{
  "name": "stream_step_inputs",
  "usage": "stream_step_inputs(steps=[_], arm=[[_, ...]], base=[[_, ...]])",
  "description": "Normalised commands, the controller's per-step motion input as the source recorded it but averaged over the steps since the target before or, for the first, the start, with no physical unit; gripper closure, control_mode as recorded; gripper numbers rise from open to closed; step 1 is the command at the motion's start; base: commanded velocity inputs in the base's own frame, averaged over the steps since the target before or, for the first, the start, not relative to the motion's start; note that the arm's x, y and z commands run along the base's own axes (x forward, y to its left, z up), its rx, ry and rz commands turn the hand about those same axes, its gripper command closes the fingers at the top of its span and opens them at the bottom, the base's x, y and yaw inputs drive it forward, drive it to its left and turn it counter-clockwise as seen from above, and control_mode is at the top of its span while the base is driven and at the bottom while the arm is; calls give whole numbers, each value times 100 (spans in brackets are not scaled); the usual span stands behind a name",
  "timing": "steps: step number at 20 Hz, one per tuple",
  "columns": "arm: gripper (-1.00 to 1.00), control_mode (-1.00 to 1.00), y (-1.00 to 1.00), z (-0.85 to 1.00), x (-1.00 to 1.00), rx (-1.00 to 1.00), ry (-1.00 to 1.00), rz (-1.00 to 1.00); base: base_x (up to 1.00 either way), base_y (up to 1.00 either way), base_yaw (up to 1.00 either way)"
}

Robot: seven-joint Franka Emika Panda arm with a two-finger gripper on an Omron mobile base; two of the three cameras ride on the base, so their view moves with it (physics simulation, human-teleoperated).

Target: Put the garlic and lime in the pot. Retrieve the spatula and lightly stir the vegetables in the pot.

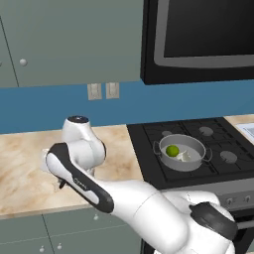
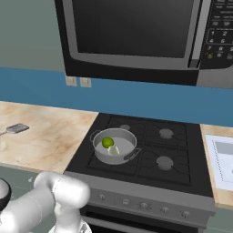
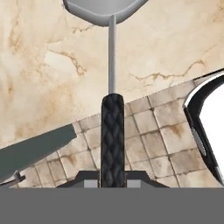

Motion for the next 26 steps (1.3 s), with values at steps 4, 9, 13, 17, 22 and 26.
stream_step_inputs(steps=[4,9,13,17,22,26], arm=[[100,-100,-42,39,-57,15,-8,-10],[100,-100,-33,41,-57,30,-3,-24],[100,-100,-36,46,-38,39,2,-39],[100,-100,-45,39,-30,39,3,-38],[100,-100,-52,34,-10,28,0,-35],[100,-100,-56,46,-6,25,0,-35]], base=[[0,0,0],[0,0,0],[0,0,0],[0,0,0],[0,0,0],[0,0,0]])
